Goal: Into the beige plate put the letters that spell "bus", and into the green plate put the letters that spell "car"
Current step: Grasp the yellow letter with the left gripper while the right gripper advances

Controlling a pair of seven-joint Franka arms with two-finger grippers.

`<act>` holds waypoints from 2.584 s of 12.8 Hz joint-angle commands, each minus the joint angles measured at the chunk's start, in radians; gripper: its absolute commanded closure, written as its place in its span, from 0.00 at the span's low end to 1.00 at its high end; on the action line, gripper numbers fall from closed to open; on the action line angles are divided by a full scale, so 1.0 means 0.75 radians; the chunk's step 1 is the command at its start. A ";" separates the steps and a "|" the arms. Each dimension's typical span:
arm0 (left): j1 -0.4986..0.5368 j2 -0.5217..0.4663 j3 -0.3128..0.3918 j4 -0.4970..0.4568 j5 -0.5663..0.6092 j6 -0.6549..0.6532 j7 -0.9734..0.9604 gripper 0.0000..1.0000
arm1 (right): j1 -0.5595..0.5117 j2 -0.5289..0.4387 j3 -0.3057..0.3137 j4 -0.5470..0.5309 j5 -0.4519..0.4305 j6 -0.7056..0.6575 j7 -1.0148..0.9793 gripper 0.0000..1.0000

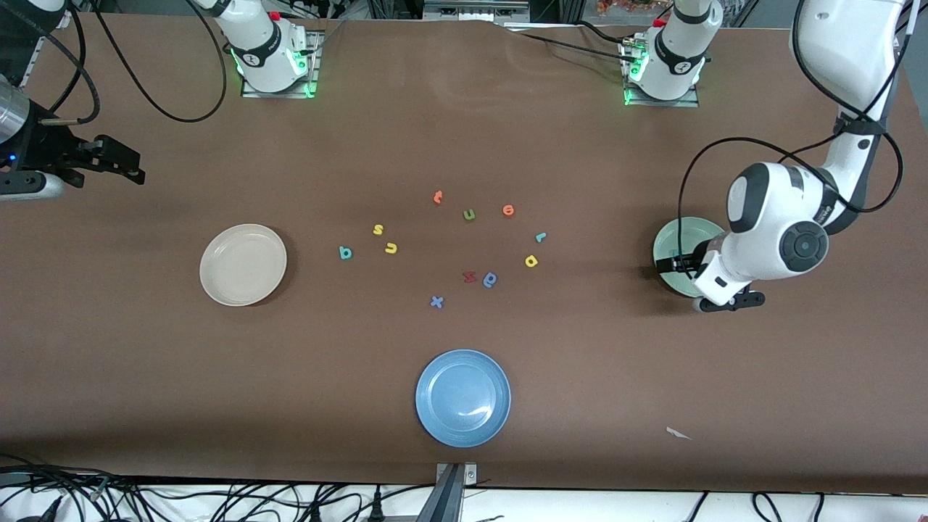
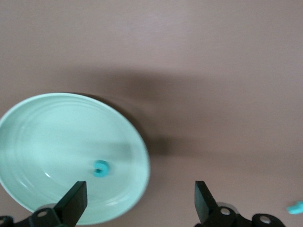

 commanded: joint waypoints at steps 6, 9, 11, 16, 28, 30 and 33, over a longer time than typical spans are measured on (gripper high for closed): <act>-0.235 0.208 -0.114 0.281 0.024 -0.006 -0.658 0.00 | 0.062 0.067 -0.004 0.079 0.026 0.041 -0.006 0.00; -0.317 0.320 -0.112 0.319 0.030 0.256 -0.917 0.00 | 0.085 0.071 -0.002 0.081 0.026 0.043 -0.004 0.00; -0.374 0.386 -0.108 0.319 0.030 0.304 -1.026 0.00 | 0.105 0.081 -0.002 0.083 0.026 0.045 0.015 0.00; -0.432 0.415 -0.102 0.298 0.032 0.309 -1.215 0.00 | 0.150 0.169 -0.004 0.083 0.002 0.090 -0.006 0.00; -0.502 0.458 -0.100 0.231 0.153 0.370 -1.368 0.28 | 0.193 0.265 0.065 0.012 0.104 0.192 0.049 0.00; -0.500 0.456 -0.102 0.235 0.153 0.370 -1.370 0.29 | 0.191 0.268 0.100 -0.045 0.106 0.292 0.070 0.00; -0.499 0.456 -0.102 0.235 0.153 0.370 -1.368 0.46 | 0.191 0.261 0.110 -0.099 0.096 0.311 -0.038 0.00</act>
